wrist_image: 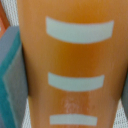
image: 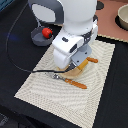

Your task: Interact with the objects in diverse but meaningful ways.

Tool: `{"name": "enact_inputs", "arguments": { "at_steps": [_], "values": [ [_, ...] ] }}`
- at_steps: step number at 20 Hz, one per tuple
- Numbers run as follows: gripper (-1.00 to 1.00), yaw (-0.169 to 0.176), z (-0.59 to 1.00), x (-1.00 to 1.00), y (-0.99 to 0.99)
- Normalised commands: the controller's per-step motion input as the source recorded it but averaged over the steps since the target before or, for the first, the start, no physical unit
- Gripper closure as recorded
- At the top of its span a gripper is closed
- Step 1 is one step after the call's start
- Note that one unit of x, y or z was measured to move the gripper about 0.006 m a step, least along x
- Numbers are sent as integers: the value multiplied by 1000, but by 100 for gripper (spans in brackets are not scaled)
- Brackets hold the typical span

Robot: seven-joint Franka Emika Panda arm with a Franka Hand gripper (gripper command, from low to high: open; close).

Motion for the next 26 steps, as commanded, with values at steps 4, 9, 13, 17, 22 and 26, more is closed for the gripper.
{"name": "enact_inputs", "arguments": {
  "at_steps": [4, 9, 13, 17, 22, 26],
  "values": [
    [100, 37, -259, -177, -99],
    [100, 34, -247, -171, -93],
    [100, 28, -126, -116, -39],
    [-100, 9, 161, 14, 44],
    [-100, 0, 789, 137, 206],
    [-100, 0, 1000, 229, 228]
  ]
}}
